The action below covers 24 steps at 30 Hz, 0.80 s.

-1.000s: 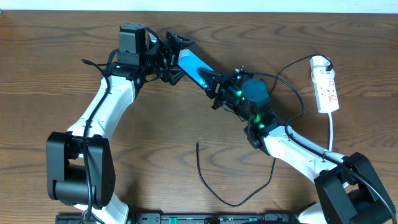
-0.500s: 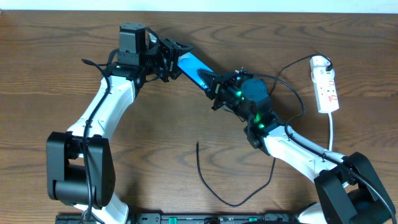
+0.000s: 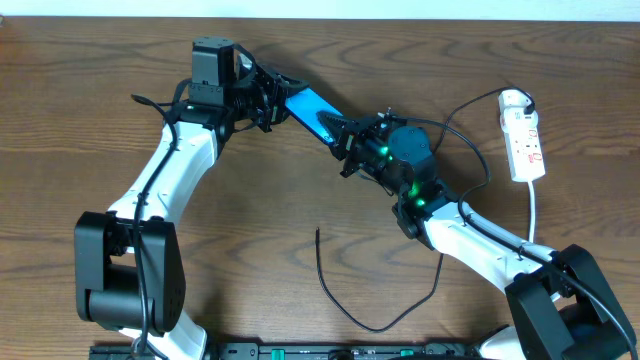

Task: Plug charger to phone and switch on socket

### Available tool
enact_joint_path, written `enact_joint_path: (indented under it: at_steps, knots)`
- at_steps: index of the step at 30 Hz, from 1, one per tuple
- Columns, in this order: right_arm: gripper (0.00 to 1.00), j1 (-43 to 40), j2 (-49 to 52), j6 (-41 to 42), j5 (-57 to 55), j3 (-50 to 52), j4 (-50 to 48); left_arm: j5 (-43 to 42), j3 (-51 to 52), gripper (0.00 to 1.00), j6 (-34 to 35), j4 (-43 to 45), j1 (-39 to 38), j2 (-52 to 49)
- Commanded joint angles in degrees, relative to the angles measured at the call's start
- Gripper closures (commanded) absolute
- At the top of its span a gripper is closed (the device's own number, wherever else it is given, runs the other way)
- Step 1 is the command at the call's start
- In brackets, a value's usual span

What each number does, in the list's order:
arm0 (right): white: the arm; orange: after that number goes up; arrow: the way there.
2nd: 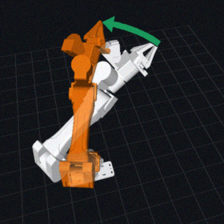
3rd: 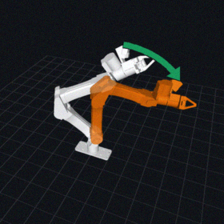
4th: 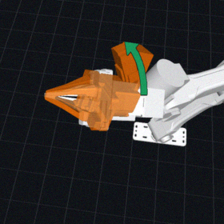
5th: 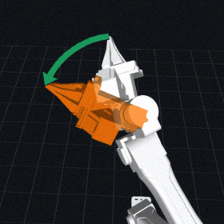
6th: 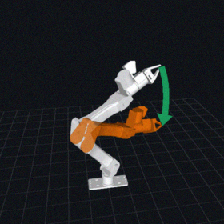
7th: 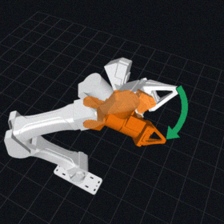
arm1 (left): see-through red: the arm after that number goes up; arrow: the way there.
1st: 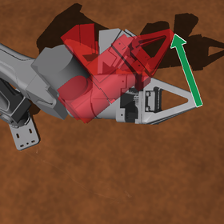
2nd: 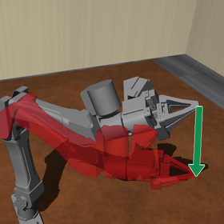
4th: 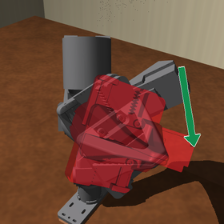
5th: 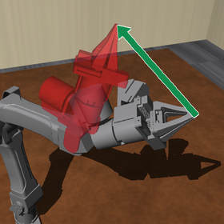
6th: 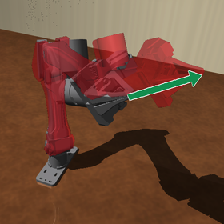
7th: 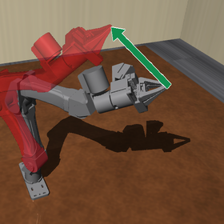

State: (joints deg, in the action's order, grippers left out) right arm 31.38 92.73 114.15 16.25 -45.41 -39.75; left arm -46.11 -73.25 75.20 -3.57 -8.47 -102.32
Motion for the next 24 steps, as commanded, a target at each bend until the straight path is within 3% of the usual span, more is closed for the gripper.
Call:
enact_joint_path:
  at_steps: [1, 3, 6, 19, 24]
  knots:
    - [0.99, 0.2, -0.2, 0.7, 0.4, -1.1, -0.7, 0.3, 0.0, 0.79, -0.1, 0.2, 0.0, 1.5]
    - [0.99, 0.2, -0.2, 0.7, 0.4, -1.1, -0.7, 0.3, 0.0, 0.81, -0.1, 0.2, 0.0, 1.5]
    - [0.98, 0.2, -0.2, 0.7, 0.4, -1.1, -0.7, 0.3, 0.0, 0.92, -0.1, 0.2, 0.0, 1.5]
    - [0.98, 0.2, -0.2, 0.7, 0.4, -1.1, -0.5, 0.3, 0.0, 0.93, -0.1, 0.2, 0.0, 1.5]
    - [0.81, 0.2, -0.2, 0.7, 0.4, -1.1, -0.5, 0.3, 0.0, 0.93, -0.1, 0.2, 0.0, 1.5]
